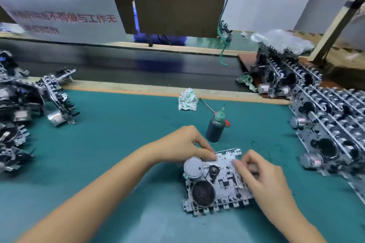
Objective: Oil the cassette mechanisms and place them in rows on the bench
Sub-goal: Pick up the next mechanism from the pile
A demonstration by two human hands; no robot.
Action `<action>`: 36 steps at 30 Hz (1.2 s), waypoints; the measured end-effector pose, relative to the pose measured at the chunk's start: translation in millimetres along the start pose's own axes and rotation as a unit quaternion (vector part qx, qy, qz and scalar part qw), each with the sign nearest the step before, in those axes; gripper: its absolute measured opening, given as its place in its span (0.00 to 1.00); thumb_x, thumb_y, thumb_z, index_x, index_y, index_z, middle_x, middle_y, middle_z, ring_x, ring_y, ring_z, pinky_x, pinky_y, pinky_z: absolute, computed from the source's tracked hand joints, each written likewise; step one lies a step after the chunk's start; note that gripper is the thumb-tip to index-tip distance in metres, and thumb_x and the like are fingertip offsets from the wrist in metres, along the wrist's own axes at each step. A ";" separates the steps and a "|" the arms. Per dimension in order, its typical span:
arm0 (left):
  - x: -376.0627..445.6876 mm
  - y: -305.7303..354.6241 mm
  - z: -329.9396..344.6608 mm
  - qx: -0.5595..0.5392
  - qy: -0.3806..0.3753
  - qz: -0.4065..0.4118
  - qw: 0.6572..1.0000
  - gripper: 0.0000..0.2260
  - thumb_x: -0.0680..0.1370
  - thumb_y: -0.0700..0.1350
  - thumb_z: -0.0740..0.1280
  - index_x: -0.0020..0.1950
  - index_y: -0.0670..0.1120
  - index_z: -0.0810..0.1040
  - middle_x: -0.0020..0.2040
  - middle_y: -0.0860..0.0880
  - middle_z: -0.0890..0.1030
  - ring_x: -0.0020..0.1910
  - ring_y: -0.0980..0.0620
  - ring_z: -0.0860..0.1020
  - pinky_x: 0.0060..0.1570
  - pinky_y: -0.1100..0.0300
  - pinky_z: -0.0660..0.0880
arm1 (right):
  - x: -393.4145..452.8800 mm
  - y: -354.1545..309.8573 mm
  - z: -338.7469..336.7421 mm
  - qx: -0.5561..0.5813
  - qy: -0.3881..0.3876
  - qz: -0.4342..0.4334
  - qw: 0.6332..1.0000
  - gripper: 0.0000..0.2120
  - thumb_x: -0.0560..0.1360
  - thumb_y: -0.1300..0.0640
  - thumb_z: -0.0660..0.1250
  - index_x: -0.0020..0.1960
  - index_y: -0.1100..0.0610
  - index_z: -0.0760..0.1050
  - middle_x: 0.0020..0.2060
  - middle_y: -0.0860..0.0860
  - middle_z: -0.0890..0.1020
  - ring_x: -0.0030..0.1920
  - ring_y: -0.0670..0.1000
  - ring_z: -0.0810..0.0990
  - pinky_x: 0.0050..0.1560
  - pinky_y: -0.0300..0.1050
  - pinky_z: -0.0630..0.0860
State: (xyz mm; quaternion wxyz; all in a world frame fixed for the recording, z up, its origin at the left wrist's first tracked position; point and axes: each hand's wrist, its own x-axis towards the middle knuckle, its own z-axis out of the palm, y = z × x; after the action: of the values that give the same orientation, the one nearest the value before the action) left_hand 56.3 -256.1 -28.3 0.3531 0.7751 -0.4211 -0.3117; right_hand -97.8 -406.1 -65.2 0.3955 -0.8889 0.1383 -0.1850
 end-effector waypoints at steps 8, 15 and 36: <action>-13.5 -18.1 16.4 -0.089 0.054 0.002 0.995 0.22 0.69 0.64 0.68 0.61 0.61 0.76 0.57 0.62 0.79 0.51 0.66 0.77 0.52 0.71 0.70 | -10.1 17.6 1.0 -0.168 0.048 0.021 0.984 0.12 0.74 0.48 0.64 0.39 0.45 0.61 0.22 0.44 0.76 0.21 0.46 0.67 0.29 0.44 0.65; -49.2 -37.4 48.7 0.055 0.098 0.076 0.991 0.51 0.60 0.62 0.78 0.72 0.72 0.47 0.69 0.73 0.58 0.70 0.68 0.60 0.66 0.72 0.58 | -11.1 17.0 0.8 -0.115 0.097 0.022 0.988 0.06 0.74 0.47 0.61 0.41 0.46 0.65 0.30 0.39 0.76 0.27 0.49 0.71 0.29 0.45 0.65; -45.9 -28.1 58.5 0.177 0.148 0.088 0.969 0.51 0.59 0.65 0.73 0.74 0.64 0.48 0.64 0.73 0.60 0.63 0.74 0.58 0.64 0.74 0.55 | -13.5 16.9 -1.6 -0.059 0.097 0.028 0.993 0.08 0.75 0.53 0.64 0.39 0.47 0.67 0.34 0.41 0.75 0.31 0.45 0.71 0.35 0.40 0.67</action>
State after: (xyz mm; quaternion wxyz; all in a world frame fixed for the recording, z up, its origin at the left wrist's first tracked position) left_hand 2.1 -221.6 -75.1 0.2947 0.8228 -0.4790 -0.0824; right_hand -112.3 -412.8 -79.9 0.3323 -0.8843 0.2115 -0.2509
